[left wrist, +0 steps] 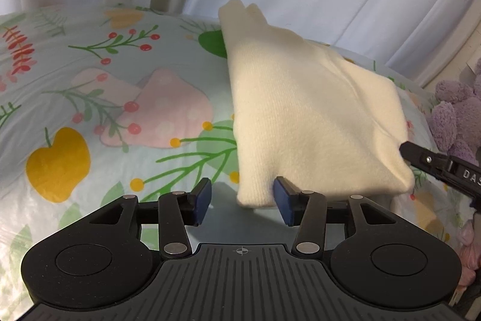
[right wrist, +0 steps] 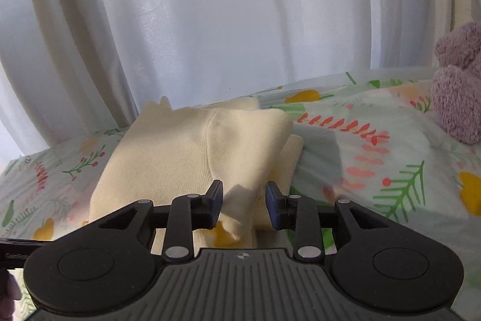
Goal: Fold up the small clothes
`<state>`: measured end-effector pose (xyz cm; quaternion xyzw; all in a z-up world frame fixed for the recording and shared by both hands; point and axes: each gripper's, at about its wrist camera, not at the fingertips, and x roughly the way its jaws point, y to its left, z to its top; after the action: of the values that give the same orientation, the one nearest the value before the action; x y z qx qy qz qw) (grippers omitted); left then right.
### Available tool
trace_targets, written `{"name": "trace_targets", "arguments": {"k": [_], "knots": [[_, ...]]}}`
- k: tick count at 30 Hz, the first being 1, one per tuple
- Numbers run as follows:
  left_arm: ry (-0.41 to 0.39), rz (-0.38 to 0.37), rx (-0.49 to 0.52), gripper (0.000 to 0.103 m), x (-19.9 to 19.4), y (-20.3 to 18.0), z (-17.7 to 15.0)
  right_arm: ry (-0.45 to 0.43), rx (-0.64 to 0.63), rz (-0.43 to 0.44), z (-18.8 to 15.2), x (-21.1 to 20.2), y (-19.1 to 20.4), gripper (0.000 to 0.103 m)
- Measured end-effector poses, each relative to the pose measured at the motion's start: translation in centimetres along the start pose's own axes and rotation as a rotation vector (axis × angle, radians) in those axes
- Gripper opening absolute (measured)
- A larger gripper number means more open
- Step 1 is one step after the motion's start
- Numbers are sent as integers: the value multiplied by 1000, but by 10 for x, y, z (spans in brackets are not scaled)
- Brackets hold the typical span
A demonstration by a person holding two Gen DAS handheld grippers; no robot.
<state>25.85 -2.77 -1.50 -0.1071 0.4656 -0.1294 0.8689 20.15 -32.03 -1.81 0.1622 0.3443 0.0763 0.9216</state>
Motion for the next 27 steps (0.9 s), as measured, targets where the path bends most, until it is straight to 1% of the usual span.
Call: {"name": "trace_targets", "arguments": {"k": [1,3,4,6,8,11,12,13,14,16,17,19,21,22,23,24,25,26,27], "knots": [[1,0,-3,51,0,0,0,28,42,33,-3,-2,-6,42],[3,-1,-9,51,1,-2,-1,88,163,128,-15,-5,-20,43],[5,-2,-8,51,2,-3,-1,106,213,160,-21,-3,-24,43],[7,0,-1,51,2,-5,-2,131,289,191,-28,3,-27,43],[9,0,11,51,1,-8,-5,127,347,229,-32,10,-27,43],[28,-11,29,52,0,-12,-10,91,441,272,-35,20,-28,43],[34,-14,38,52,0,-13,-12,89,481,288,-36,25,-29,41],[38,-16,52,52,-1,-15,-15,89,511,299,-37,29,-28,31],[37,-19,65,52,-1,-16,-17,93,527,310,-37,32,-27,27],[36,-30,90,54,-2,-20,-19,84,535,336,-36,37,-24,11],[34,-34,98,54,-2,-23,-19,76,553,360,-35,37,-24,10],[24,-27,102,54,-1,-26,-18,54,619,452,-35,37,-27,9],[18,-21,98,54,2,-29,-14,38,735,570,-38,39,-34,9],[16,-22,88,54,4,-31,-12,35,820,638,-42,41,-39,8],[13,-20,77,54,5,-31,-11,30,857,664,-43,43,-41,8],[13,-18,66,53,6,-30,-9,24,880,675,-45,44,-43,8],[14,-16,50,52,6,-29,-7,23,850,639,-43,43,-42,8],[15,-15,26,51,4,-27,-7,20,791,584,-39,40,-39,8],[10,-20,8,51,2,-25,-6,15,669,477,-33,34,-31,8]]}}
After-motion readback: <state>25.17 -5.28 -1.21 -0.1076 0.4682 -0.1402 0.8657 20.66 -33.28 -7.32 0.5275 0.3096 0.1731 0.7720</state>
